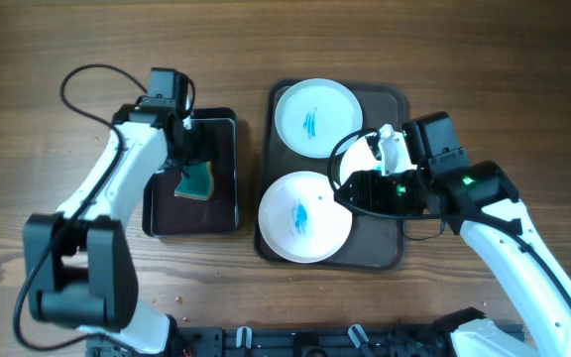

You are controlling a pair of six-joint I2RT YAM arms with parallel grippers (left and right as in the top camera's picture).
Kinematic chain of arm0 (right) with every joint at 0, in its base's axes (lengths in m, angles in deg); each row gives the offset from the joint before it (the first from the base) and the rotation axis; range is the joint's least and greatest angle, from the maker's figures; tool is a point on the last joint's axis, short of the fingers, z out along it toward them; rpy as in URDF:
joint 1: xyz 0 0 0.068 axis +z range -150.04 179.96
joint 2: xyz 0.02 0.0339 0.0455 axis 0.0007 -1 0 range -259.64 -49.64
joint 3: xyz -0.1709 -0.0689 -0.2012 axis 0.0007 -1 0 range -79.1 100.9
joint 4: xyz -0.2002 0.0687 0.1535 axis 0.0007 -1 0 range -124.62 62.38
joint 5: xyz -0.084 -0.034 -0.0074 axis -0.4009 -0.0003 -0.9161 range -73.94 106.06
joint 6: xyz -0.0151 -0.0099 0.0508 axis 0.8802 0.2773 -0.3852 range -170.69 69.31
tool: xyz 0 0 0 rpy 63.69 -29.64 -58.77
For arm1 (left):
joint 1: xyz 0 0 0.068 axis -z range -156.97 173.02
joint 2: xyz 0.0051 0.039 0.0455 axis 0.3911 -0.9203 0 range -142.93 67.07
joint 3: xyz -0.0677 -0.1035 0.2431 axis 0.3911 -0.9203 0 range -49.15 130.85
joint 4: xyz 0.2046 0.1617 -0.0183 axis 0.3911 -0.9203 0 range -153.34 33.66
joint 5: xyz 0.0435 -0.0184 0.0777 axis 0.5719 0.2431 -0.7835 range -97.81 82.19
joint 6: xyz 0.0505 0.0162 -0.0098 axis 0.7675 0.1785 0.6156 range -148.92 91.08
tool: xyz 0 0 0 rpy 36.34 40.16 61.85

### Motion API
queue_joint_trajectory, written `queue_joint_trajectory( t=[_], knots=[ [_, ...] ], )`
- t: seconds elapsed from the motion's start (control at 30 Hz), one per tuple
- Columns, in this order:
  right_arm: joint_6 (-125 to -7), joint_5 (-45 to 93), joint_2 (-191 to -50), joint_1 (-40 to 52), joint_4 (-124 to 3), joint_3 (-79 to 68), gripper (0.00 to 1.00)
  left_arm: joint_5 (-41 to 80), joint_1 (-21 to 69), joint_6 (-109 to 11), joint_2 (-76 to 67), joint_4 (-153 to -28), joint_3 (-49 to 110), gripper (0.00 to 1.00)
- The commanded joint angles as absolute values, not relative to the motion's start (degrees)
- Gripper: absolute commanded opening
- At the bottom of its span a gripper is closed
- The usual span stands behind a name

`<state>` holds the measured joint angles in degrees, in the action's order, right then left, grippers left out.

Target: Clean dirty plates on tray and stack at the side

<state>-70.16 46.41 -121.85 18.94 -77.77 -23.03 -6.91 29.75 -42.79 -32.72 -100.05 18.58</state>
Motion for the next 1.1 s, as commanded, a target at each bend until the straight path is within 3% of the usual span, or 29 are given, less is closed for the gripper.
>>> queue_joint_trajectory(
  t=[0.0,0.13,0.2,0.23,0.4,0.43,0.47,0.57,0.67,0.77,1.0,1.07],
  knots=[
    [-70.4,45.6,-122.5,19.2,-77.9,-22.4,0.62,-7.5,30.3,-41.1,-37.8,-99.1,18.4,0.66],
    [-70.4,45.6,-122.5,19.2,-77.9,-22.4,0.62,-9.0,30.3,-41.1,-40.3,-99.0,18.4,0.32],
    [-70.4,45.6,-122.5,19.2,-77.9,-22.4,0.62,-9.0,30.3,-41.1,-40.2,-98.9,18.4,0.07],
    [-70.4,45.6,-122.5,19.2,-77.8,-22.4,0.62,-9.0,30.3,-41.1,-39.9,-99.0,18.4,0.04],
    [-70.4,45.6,-122.5,19.2,-77.8,-22.4,0.62,-9.0,30.3,-41.2,-36.9,-101.1,20.4,0.06],
    [-70.4,45.6,-122.5,19.2,-77.8,-22.4,0.62,-9.0,30.3,-41.4,-36.4,-101.7,20.8,0.33],
    [-70.4,45.6,-122.5,19.2,-77.9,-22.4,0.62,-9.0,30.3,-41.6,-35.7,-102.4,21.5,0.52],
    [-70.4,45.5,-122.5,19.2,-78.0,-22.4,0.62,-8.5,30.3,-41.8,-33.3,-105.0,22.7,0.71],
    [-71.0,43.1,-122.5,19.2,-79.2,-22.4,0.66,-7.8,30.3,-42.8,-32.1,-107.9,22.7,0.79],
    [-75.0,36.5,-122.6,19.2,-82.2,-22.4,0.67,-6.8,30.3,-42.9,-32.6,-110.5,22.2,0.76],
    [-71.9,38.6,-122.9,19.2,-82.8,-25.7,0.71,-6.8,30.3,-42.8,-33.2,-99.5,12.1,0.5],
    [-70.7,40.1,-123.3,19.2,-82.9,-26.3,0.71,-6.8,30.3,-42.8,-33.2,-96.0,9.6,0.31]
  ],
)
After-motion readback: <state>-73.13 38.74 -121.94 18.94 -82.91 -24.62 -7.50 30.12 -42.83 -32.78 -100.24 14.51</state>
